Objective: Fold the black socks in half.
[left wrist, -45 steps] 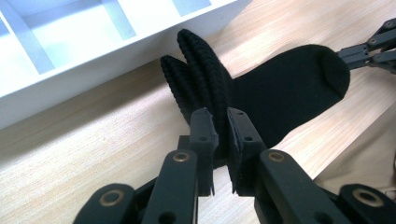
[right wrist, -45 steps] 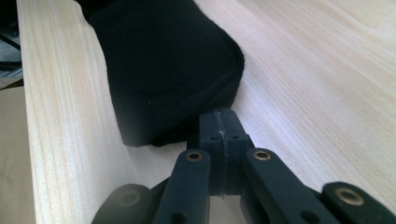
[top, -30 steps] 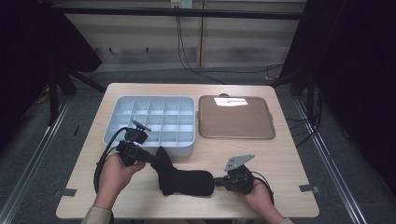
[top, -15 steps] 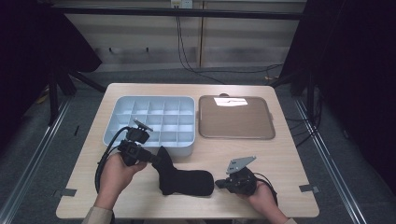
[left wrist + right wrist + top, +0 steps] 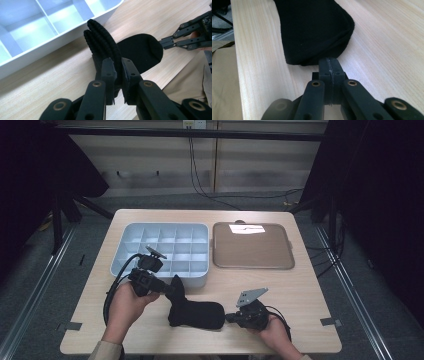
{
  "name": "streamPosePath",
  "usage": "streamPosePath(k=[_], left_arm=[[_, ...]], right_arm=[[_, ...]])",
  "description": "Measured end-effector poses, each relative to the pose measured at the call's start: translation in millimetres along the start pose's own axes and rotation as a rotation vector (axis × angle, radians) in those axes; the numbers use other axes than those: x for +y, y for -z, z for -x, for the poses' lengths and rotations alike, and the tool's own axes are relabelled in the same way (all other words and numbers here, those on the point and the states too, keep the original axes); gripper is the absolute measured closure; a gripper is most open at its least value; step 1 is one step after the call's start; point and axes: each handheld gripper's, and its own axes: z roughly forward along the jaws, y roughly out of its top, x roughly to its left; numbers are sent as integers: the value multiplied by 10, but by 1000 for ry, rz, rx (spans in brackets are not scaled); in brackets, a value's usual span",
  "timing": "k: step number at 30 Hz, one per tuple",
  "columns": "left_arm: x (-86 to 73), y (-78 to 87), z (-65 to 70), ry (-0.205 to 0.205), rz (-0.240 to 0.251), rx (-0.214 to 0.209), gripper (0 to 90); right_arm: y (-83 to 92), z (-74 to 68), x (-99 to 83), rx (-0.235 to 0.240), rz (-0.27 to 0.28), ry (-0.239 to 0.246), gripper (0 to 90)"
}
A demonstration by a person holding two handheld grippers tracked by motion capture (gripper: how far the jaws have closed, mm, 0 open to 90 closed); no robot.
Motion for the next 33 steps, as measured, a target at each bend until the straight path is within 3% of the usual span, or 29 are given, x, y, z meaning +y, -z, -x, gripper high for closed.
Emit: streamPosePath(k=[15,33], left_arm=[[81,-95,161,-45,-26,-19,819],[152,-237,326,-81,-56,-47,819]], right_arm=[[-52,-7,24,-14,27,-37,900],[-84,-27,52,-16,29,-37,900]])
